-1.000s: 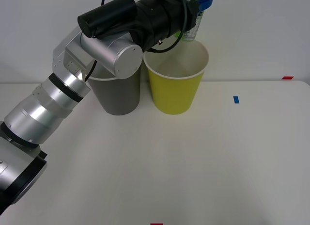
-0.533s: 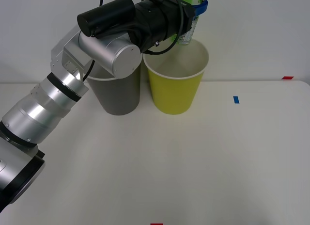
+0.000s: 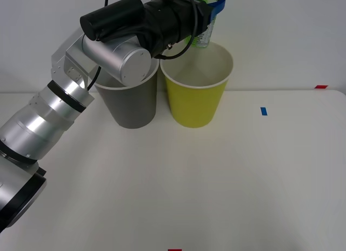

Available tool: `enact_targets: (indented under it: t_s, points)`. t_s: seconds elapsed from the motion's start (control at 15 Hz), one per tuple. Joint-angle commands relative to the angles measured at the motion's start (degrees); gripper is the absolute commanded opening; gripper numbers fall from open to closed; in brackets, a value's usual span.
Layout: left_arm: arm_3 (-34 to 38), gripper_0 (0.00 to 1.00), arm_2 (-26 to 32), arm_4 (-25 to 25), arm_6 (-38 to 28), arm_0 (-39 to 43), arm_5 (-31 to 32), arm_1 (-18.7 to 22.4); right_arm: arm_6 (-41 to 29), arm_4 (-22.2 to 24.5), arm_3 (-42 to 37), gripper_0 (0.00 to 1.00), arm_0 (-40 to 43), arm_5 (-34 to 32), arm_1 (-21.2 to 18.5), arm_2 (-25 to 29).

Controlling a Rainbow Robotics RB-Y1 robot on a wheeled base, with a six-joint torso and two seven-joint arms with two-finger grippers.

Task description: Put cans in the gray bin and PET bottles in the light green bin.

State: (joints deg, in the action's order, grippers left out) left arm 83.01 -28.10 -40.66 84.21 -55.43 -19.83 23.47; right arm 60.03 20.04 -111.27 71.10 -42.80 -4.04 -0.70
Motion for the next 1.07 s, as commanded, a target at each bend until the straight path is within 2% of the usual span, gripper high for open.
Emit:
enact_targets:
  t_s: [0.07,0.33,1.0,1.07]
  points:
    - [0.05,1.00,0.06,3.92,-0.80,-0.20,0.06,0.18,0.00,0.00,0.00,0.00,0.00,0.00,0.00,0.00]
    - [0.14,1.00,0.06,8.14,-0.89,-0.38,0.06,0.18,0.00,0.00,0.00,0.00,0.00,0.00,0.00,0.00]
    - [1.63,1.00,0.06,8.41,-1.24,-0.29,-0.12,-0.09,0.00,0.00,0.00,0.00,0.00,0.00,0.00,0.00]
    - [3.13,1.00,0.06,8.32,-1.24,-0.29,-2.23,0.09,0.00,0.00,0.00,0.00,0.00,0.00,0.00,0.00]
